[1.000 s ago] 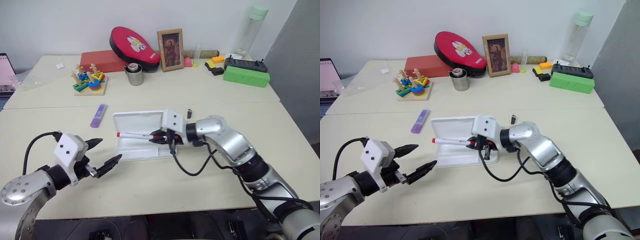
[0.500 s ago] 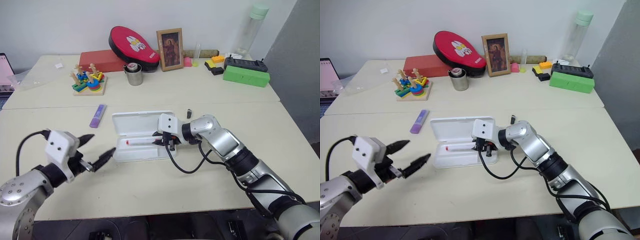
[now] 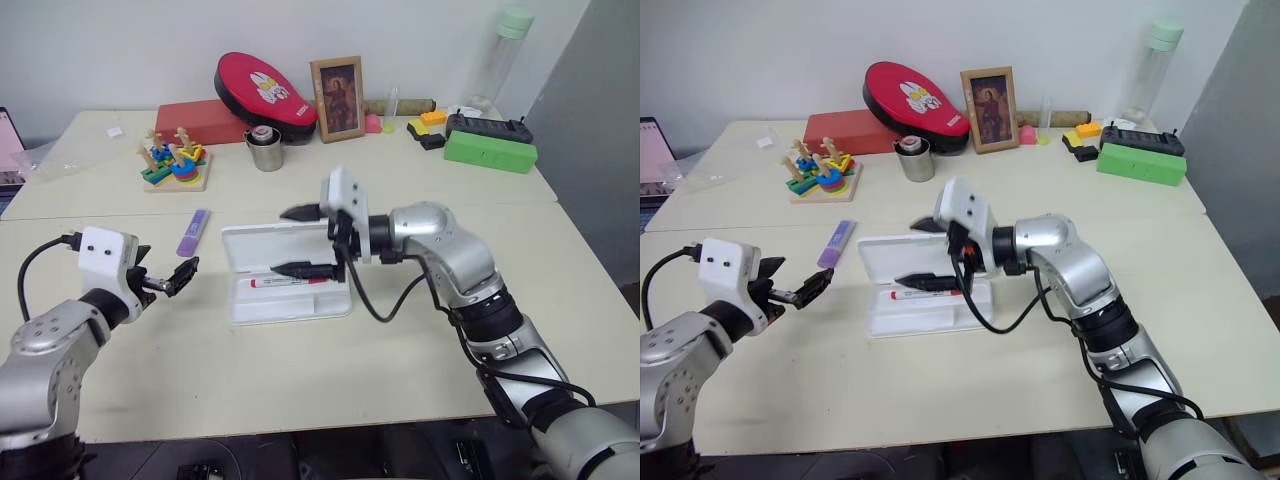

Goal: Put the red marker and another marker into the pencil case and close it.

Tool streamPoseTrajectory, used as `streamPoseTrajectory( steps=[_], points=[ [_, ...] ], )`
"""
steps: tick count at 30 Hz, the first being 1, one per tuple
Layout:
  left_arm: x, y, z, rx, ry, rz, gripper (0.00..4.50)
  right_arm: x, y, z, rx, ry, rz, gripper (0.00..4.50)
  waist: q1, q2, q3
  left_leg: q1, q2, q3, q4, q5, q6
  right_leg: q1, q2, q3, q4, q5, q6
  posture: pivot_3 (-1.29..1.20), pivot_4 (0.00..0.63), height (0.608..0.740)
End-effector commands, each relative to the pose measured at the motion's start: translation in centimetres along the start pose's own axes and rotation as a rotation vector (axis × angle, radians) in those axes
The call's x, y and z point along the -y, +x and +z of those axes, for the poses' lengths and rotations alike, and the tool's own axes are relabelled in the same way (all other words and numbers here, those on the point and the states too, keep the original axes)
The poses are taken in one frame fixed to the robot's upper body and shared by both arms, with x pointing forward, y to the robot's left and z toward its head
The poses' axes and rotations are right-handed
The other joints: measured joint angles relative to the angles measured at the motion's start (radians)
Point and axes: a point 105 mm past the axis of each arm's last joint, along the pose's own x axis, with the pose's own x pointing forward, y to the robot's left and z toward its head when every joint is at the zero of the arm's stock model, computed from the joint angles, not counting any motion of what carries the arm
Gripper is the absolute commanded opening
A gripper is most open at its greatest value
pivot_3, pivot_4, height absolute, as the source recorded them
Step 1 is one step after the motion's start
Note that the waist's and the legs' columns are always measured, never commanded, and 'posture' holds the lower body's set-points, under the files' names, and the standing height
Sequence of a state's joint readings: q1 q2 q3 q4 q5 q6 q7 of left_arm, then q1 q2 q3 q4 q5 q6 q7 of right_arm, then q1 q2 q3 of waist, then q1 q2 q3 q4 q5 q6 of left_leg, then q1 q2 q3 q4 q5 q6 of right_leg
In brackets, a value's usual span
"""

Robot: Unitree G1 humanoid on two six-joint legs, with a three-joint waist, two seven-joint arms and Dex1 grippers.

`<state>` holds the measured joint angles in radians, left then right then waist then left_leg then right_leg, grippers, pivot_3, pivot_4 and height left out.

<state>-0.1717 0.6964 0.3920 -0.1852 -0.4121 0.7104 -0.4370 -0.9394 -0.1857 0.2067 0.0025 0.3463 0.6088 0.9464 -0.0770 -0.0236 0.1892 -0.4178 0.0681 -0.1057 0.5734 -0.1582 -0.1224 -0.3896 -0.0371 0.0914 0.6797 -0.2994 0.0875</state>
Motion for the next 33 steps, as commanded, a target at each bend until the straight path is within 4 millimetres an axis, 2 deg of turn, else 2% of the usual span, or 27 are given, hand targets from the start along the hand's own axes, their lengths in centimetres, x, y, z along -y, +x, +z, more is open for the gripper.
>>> streamPoseTrajectory(
  steps=[1, 4, 9, 14, 17, 23, 24, 31, 33],
  points=[
    [-0.2, 1.7, -0.2, -0.040, 0.028, 0.017, 4.50, 0.6, -0.5, 3.2, 0.081, -0.044, -0.049, 4.49, 0.001, 0.000, 0.000, 0.000, 0.000, 0.000, 0.000, 0.000, 0.000, 0.000, 0.000, 0.000, 0.000, 0.000, 0.000, 0.00, 0.150, 0.740],
    [-0.8, 3.1, -0.6, -0.082, 0.040, 0.040, 4.50, 0.5, -0.6, 4.1, 0.110, -0.047, -0.053, 4.49, -0.001, 0.000, 0.000, 0.000, 0.000, 0.000, -0.001, 0.000, 0.000, 0.000, 0.000, 0.000, -0.001, 0.002, -0.004, 0.00, 0.150, 0.740],
    [-2.3, 5.1, -1.5, -0.153, 0.023, 0.117, 4.50, 0.5, -0.5, 4.1, 0.107, -0.057, -0.076, 4.49, -0.004, 0.000, 0.000, -0.001, 0.000, -0.001, -0.002, 0.000, 0.000, -0.001, 0.000, -0.001, 0.000, 0.002, -0.004, 0.00, 0.150, 0.740],
    [-1.7, 6.5, -2.3, -0.191, 0.012, 0.081, 4.50, 0.4, -0.6, 4.0, 0.102, -0.056, -0.082, 4.49, -0.004, 0.000, 0.000, -0.001, 0.000, -0.001, -0.002, 0.000, 0.000, -0.001, 0.000, -0.001, 0.000, 0.002, -0.004, 0.00, 0.150, 0.740],
    [-1.4, 6.7, -2.9, -0.212, 0.014, 0.068, 4.10, 0.4, -0.7, 3.9, 0.099, -0.050, -0.085, 4.50, -0.004, 0.000, 0.000, -0.001, 0.000, -0.001, -0.002, 0.000, 0.000, -0.001, 0.000, -0.001, 0.000, 0.002, -0.004, 0.00, 0.150, 0.740],
    [-1.1, 6.8, -3.0, -0.207, 0.010, 0.053, 2.90, 0.7, -0.8, 3.6, 0.094, -0.044, -0.102, 4.50, -0.004, 0.000, 0.000, -0.001, 0.000, -0.001, -0.001, 0.000, 0.000, 0.000, 0.000, -0.001, 0.001, 0.002, -0.004, 0.00, 0.150, 0.740],
    [-1.2, 6.8, -2.9, -0.199, 0.002, 0.060, 2.81, 0.7, -0.8, 3.6, 0.095, -0.044, -0.101, 4.50, -0.004, 0.000, 0.000, -0.001, 0.000, -0.001, -0.001, 0.000, 0.000, 0.000, 0.000, -0.001, 0.001, 0.002, -0.004, 0.00, 0.150, 0.740],
    [-2.1, 6.4, -2.7, -0.172, -0.046, 0.089, 1.27, 0.7, -0.9, 3.4, 0.090, -0.044, -0.095, 4.50, -0.006, 0.000, 0.000, -0.001, 0.000, -0.001, -0.001, 0.000, 0.000, 0.000, 0.000, -0.001, 0.001, 0.002, -0.004, 0.00, 0.150, 0.740],
    [-2.3, 6.2, -2.9, -0.169, -0.058, 0.098, 1.21, 0.8, -0.9, 3.3, 0.090, -0.044, -0.097, 4.50, -0.007, 0.000, 0.000, -0.001, 0.000, -0.001, -0.001, 0.000, 0.000, 0.000, 0.000, -0.001, 0.001, 0.002, -0.004, 0.00, 0.150, 0.740]
  ],
)
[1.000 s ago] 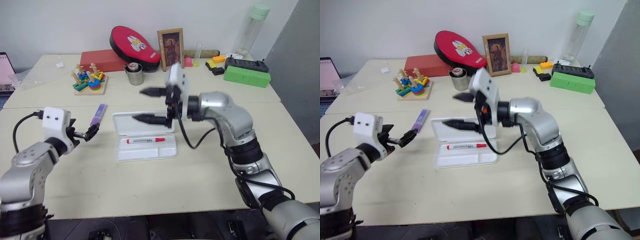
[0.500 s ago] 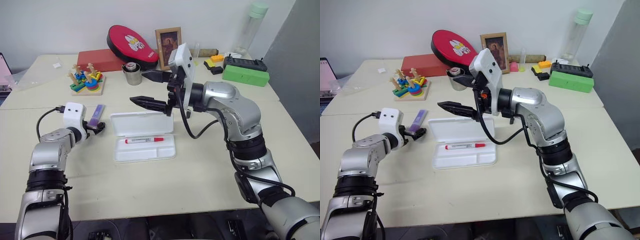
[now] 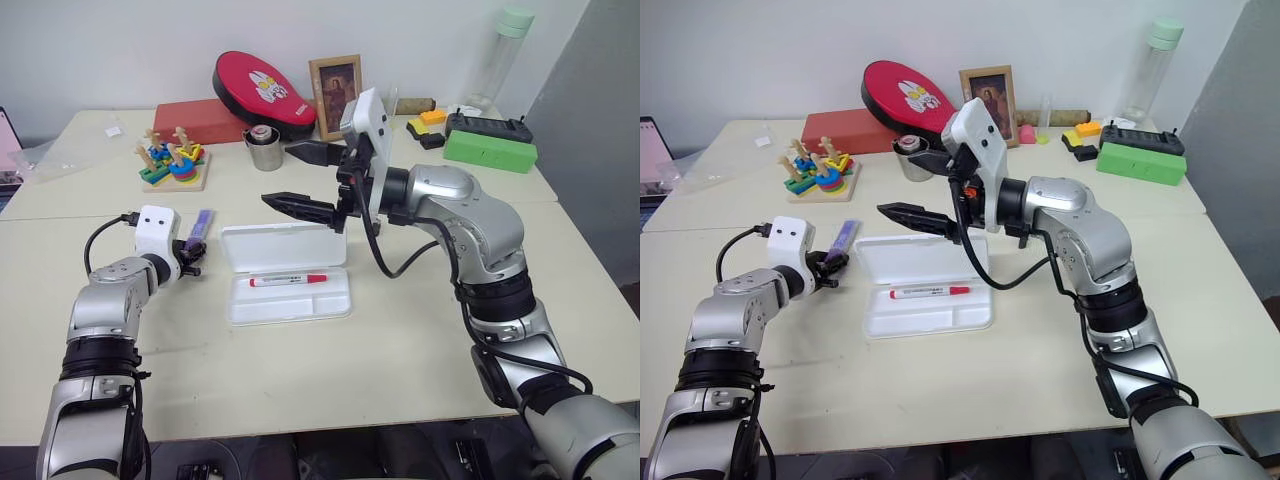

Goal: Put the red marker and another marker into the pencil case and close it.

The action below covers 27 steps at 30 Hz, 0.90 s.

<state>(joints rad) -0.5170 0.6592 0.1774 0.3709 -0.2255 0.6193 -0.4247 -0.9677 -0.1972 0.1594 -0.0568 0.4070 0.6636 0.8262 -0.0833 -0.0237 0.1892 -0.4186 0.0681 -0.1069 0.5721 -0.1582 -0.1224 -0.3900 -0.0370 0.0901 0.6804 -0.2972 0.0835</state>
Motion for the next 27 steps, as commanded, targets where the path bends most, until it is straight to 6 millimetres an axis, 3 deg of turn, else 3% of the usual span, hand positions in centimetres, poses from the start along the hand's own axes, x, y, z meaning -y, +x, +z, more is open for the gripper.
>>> streamPoseTrajectory(
  steps=[1, 2, 5, 7, 10, 13, 15, 18, 23, 25, 27],
  points=[
    [-1.3, -0.5, 0.0, 0.023, -0.041, 0.047, 1.21, -0.1, -0.2, 1.0, 0.035, -0.036, 0.005, 4.50, 0.000, 0.000, 0.000, 0.000, 0.000, 0.000, 0.000, 0.000, 0.000, 0.000, 0.000, 0.000, 0.000, 0.000, 0.000, 0.00, 0.150, 0.740],
    [-1.4, -0.6, 0.1, 0.030, -0.050, 0.052, 1.21, -0.1, -0.3, 1.0, 0.035, -0.036, 0.004, 4.50, 0.000, 0.000, 0.000, 0.000, 0.000, 0.000, 0.000, 0.000, 0.000, 0.000, 0.000, 0.000, 0.000, 0.000, 0.000, 0.00, 0.150, 0.740],
    [-2.0, -1.1, 2.7, 0.166, -0.042, 0.100, 1.21, 0.1, -0.6, 0.9, 0.029, -0.036, 0.003, 4.50, 0.002, 0.000, 0.000, 0.000, 0.000, 0.000, 0.000, 0.000, 0.000, 0.000, 0.000, 0.000, 0.000, 0.000, 0.000, 0.00, 0.150, 0.740],
    [-1.4, -2.8, 7.1, 0.358, -0.024, 0.034, 1.21, 0.0, -1.4, 0.7, 0.016, -0.029, 0.030, 4.50, 0.002, 0.000, 0.000, -0.001, 0.000, 0.000, 0.000, 0.000, 0.000, 0.000, 0.000, 0.000, 0.000, 0.000, 0.000, 0.00, 0.150, 0.740],
    [2.2, -6.1, 11.5, 0.514, 0.088, -0.196, 1.21, -0.6, -2.8, 0.7, 0.009, -0.026, 0.085, 4.50, 0.011, -0.002, 0.001, -0.003, 0.000, -0.002, 0.000, 0.000, 0.000, 0.000, 0.000, -0.002, -0.001, 0.000, 0.000, 0.00, 0.150, 0.740],
    [6.0, -9.4, 12.9, 0.564, 0.282, -0.423, 1.21, -1.2, -4.4, 0.8, -0.002, -0.008, 0.138, 4.50, 0.013, -0.002, 0.002, -0.006, 0.000, -0.002, 0.000, 0.000, 0.000, -0.002, 0.000, -0.003, -0.003, 0.000, 0.000, 0.00, 0.150, 0.740],
    [8.6, -12.0, 12.3, 0.530, 0.407, -0.624, 1.21, -1.5, -5.8, 0.1, -0.049, -0.006, 0.161, 4.50, 0.013, -0.002, 0.003, -0.006, 0.000, -0.002, 0.000, 0.000, 0.000, -0.002, -0.001, -0.002, -0.003, 0.000, 0.000, 0.00, 0.150, 0.740],
    [11.1, -14.3, 9.0, 0.357, 0.572, -0.851, 1.21, -1.7, -7.2, -1.3, -0.130, 0.001, 0.161, 4.50, 0.010, 0.000, 0.003, -0.006, 0.000, -0.001, -0.001, 0.000, 0.000, -0.002, -0.001, -0.002, -0.003, -0.001, -0.001, 0.00, 0.150, 0.740],
    [11.7, -13.8, 4.6, 0.137, 0.684, -0.945, 1.21, -2.2, -8.0, -2.6, -0.184, 0.003, 0.156, 4.50, -0.002, 0.001, 0.005, -0.006, 0.000, 0.000, 0.000, 0.000, 0.000, -0.006, 0.000, -0.001, -0.001, -0.004, 0.003, 0.00, 0.150, 0.740],
    [10.7, -12.6, 1.7, -0.005, 0.771, -0.939, 1.21, -2.3, -8.1, -3.5, -0.226, -0.010, 0.140, 4.50, -0.003, 0.001, 0.005, -0.006, 0.000, 0.001, 0.000, 0.000, 0.000, -0.006, 0.000, 0.001, -0.001, -0.004, 0.003, 0.00, 0.150, 0.740],
    [10.3, -11.9, 0.2, -0.065, 0.801, -0.953, 1.21, -2.3, -8.0, -4.1, -0.250, -0.021, 0.124, 4.50, -0.001, 0.001, 0.005, -0.006, 0.000, 0.002, 0.000, 0.000, 0.000, -0.006, 0.000, 0.002, -0.001, -0.004, 0.003, 0.00, 0.150, 0.740]
  ],
)
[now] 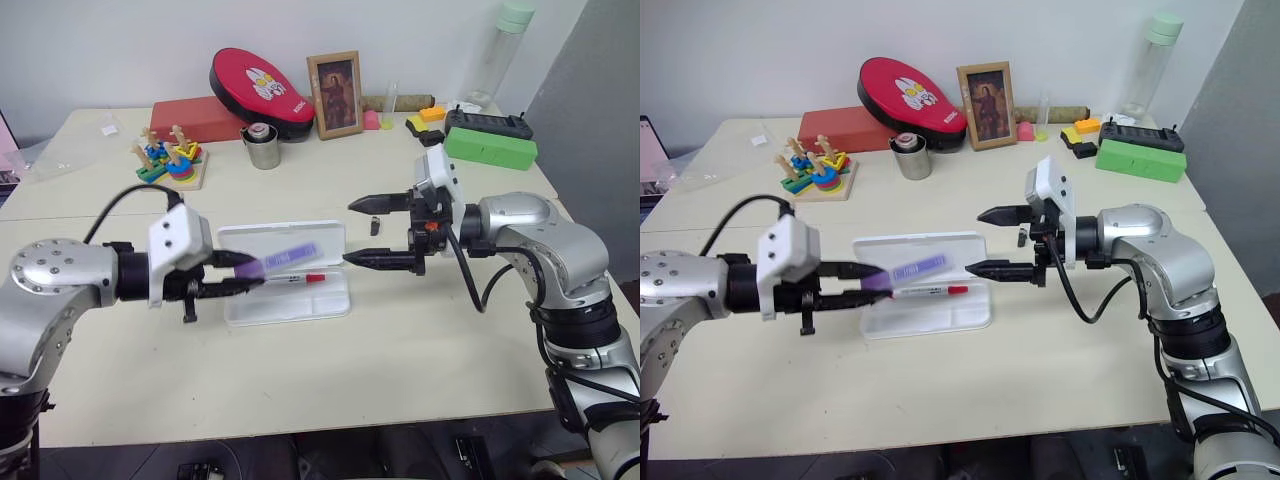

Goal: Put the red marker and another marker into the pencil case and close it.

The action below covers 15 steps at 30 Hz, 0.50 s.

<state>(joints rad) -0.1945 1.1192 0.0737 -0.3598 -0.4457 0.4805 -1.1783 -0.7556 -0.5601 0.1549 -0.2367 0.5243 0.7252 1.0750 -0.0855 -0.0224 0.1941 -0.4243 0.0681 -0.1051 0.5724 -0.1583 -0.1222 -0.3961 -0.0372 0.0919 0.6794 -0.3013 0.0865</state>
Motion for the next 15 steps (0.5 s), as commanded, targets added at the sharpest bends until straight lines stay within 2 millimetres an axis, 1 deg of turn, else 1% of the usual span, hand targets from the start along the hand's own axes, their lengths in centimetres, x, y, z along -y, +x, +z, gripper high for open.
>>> streamPoseTrajectory(
  steps=[1, 5, 6, 11, 15],
  points=[
    [0.1, 0.7, -2.6, -0.109, 0.035, -0.054, 1.21, -0.3, 0.2, 0.0, -0.028, -0.060, -0.023, 4.50, 0.002, 0.000, 0.000, -0.001, 0.000, 0.000, 0.000, 0.000, 0.000, -0.001, 0.000, 0.000, 0.000, 0.000, 0.000, 0.00, 0.150, 0.740],
    [-0.3, 1.4, -3.4, -0.132, 0.039, -0.075, 1.21, -0.4, 0.3, -0.4, -0.040, -0.056, -0.039, 4.50, 0.008, 0.000, 0.000, -0.009, 0.000, 0.000, 0.002, 0.000, 0.000, -0.009, 0.000, 0.000, 0.001, 0.002, -0.001, 0.00, 0.150, 0.740],
    [-0.4, 1.5, -3.4, -0.132, 0.043, -0.077, 1.21, -0.4, 0.3, -0.5, -0.041, -0.055, -0.042, 4.50, 0.009, 0.000, 0.000, -0.009, 0.000, 0.000, 0.002, 0.000, 0.000, -0.009, 0.000, 0.000, 0.001, 0.003, -0.003, 0.00, 0.150, 0.740],
    [-1.0, 2.0, -3.6, -0.145, 0.071, -0.079, 1.21, -0.7, 0.2, -0.7, -0.043, -0.046, -0.052, 4.50, 0.010, 0.000, 0.000, -0.009, 0.000, 0.000, 0.001, 0.000, 0.000, -0.009, 0.000, 0.000, 0.001, 0.003, -0.003, 0.00, 0.150, 0.740],
    [-1.3, 2.3, -3.2, -0.129, 0.089, -0.095, 1.21, -0.9, 0.2, -0.8, -0.043, -0.037, -0.055, 4.50, 0.011, 0.000, 0.000, -0.009, 0.000, 0.000, 0.001, 0.000, 0.000, -0.009, 0.000, 0.000, 0.001, 0.003, -0.003, 0.00, 0.150, 0.740]
  ],
)
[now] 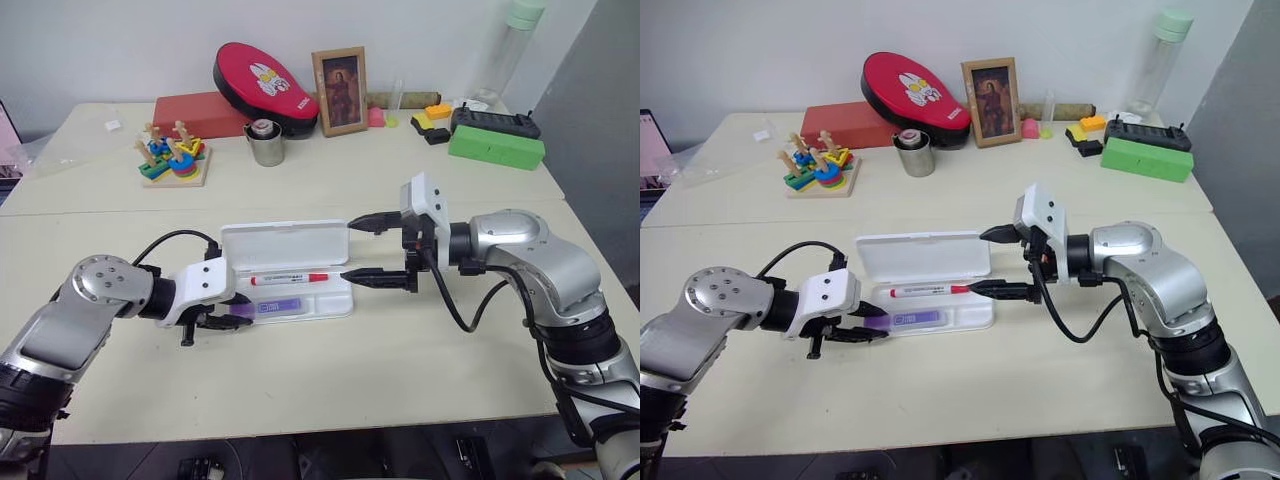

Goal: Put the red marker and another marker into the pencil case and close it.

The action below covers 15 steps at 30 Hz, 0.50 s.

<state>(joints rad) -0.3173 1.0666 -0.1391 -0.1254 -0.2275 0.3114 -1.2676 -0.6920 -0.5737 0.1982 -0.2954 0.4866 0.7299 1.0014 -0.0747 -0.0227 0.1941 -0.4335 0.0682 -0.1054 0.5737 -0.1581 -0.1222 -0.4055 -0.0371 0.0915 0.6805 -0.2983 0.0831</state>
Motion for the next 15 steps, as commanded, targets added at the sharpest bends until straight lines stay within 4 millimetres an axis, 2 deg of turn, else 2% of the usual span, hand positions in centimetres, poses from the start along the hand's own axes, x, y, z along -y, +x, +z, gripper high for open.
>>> streamPoseTrajectory(
  steps=[1, 5, 6, 12, 15],
  points=[
    [-0.3, 0.1, 0.8, 0.013, 0.047, -0.018, 1.21, -0.4, -0.3, 1.0, 0.020, -0.041, -0.006, 4.50, 0.000, 0.000, 0.000, 0.000, 0.000, 0.000, 0.000, 0.000, 0.000, 0.000, 0.000, 0.000, 0.000, 0.000, 0.000, 0.00, 0.150, 0.740],
    [-0.1, 0.6, 0.8, 0.006, 0.051, -0.041, 1.21, -0.4, -0.3, 0.8, 0.012, -0.038, -0.011, 4.50, 0.000, 0.000, 0.000, 0.000, 0.000, 0.000, 0.000, 0.000, 0.000, 0.000, 0.000, 0.000, 0.000, 0.000, 0.000, 0.00, 0.150, 0.740],
    [-0.2, 0.7, 0.8, 0.005, 0.050, -0.040, 1.77, -0.4, -0.3, 0.7, 0.011, -0.036, -0.013, 4.50, 0.000, 0.000, 0.000, 0.000, 0.000, 0.000, 0.000, 0.000, 0.000, 0.000, 0.000, 0.000, 0.000, 0.000, 0.000, 0.00, 0.150, 0.740],
    [-0.2, 0.8, 1.3, 0.029, 0.040, -0.037, 2.73, -0.1, -0.3, 0.5, 0.013, -0.017, -0.026, 4.50, 0.000, 0.000, 0.000, 0.000, 0.000, 0.000, 0.001, 0.000, 0.000, 0.000, 0.000, 0.000, 0.001, 0.000, 0.000, 0.00, 0.150, 0.740],
    [-0.4, 0.9, 2.3, 0.081, 0.030, -0.018, 3.14, 0.9, -0.4, 0.0, 0.008, 0.006, -0.079, 4.50, 0.000, 0.000, 0.000, 0.000, 0.000, 0.000, 0.001, 0.000, 0.000, 0.000, 0.000, 0.000, 0.001, 0.000, 0.000, 0.00, 0.150, 0.740]
  ],
)
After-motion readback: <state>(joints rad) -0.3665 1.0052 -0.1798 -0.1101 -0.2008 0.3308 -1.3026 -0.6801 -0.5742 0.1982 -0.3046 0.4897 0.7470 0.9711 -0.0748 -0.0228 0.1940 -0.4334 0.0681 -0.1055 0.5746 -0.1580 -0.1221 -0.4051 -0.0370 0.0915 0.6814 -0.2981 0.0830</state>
